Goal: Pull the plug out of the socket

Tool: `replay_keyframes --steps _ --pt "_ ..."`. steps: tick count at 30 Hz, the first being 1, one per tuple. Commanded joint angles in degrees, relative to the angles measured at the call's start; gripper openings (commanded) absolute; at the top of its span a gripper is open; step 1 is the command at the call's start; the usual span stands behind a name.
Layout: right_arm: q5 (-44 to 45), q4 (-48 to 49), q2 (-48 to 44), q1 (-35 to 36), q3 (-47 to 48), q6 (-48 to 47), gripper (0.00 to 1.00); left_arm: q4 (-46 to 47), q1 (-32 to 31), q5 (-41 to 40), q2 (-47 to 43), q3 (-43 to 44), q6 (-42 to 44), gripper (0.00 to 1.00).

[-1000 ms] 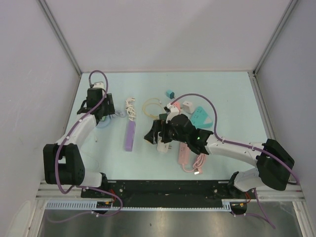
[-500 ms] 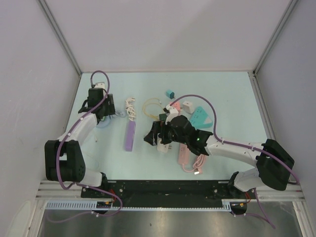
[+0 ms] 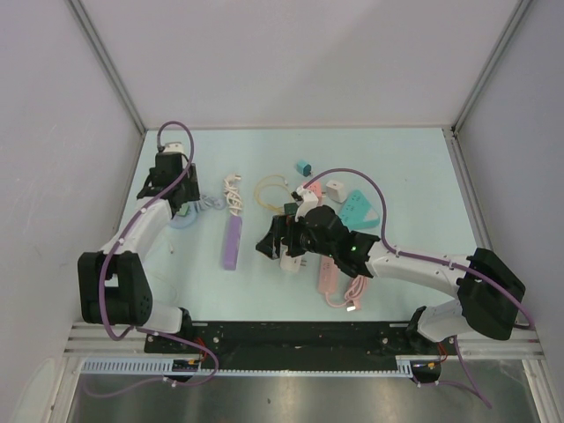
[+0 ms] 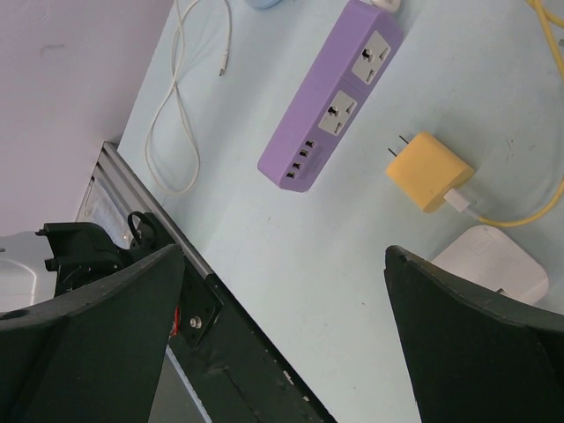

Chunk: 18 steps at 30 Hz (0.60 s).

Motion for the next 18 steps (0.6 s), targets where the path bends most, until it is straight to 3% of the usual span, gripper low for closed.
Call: replay_keyframes --steps 1,18 --pt "0.09 1.83 -1.06 0.25 0.14 -0.16 1.0 -0.41 0.38 -1.2 0.83 1.02 0.93 0.73" --pt "0.71 0.69 -2.02 0.34 0.14 -0.42 1.0 1.52 1.08 2.4 6.11 -1.7 1.37 0.57"
